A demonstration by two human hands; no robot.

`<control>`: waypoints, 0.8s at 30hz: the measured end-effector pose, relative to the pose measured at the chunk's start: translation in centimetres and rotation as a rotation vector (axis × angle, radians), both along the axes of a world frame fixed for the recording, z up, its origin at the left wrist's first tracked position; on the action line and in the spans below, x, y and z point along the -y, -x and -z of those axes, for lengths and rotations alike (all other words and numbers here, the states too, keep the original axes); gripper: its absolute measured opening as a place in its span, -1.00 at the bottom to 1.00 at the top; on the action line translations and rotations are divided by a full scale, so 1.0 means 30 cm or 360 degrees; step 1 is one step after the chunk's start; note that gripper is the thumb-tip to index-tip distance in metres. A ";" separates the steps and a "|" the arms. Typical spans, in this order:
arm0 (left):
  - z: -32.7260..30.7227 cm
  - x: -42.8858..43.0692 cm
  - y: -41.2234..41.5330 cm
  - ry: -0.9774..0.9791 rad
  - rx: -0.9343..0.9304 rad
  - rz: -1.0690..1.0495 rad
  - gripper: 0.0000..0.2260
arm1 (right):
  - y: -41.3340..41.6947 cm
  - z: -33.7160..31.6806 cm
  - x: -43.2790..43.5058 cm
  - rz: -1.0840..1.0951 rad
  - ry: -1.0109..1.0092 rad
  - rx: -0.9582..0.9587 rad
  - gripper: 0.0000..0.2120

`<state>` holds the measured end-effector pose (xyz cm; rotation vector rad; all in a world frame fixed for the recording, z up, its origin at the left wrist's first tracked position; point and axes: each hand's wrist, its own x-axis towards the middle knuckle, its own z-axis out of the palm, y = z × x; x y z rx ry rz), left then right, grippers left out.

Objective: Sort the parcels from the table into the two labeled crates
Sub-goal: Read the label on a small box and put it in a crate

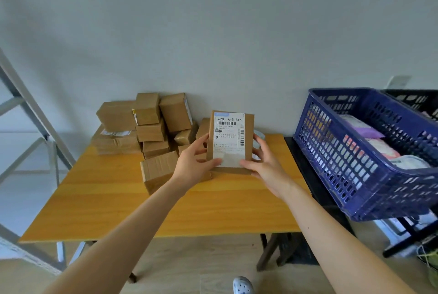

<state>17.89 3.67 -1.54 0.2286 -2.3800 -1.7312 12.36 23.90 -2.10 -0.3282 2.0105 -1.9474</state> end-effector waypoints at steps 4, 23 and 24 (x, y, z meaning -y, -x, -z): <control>-0.019 -0.032 -0.033 0.0048 -0.0055 0.0076 -0.30 | -0.068 -0.027 -0.041 0.0069 0.0021 -0.0023 -0.28; -0.108 -0.712 0.074 0.0051 -0.0139 0.0649 -0.37 | -0.198 -0.127 -0.739 0.0706 0.0019 -0.0074 -0.32; -0.107 -0.768 0.077 0.0065 -0.0142 0.0673 -0.36 | -0.205 -0.128 -0.796 0.0736 0.0034 -0.0061 -0.32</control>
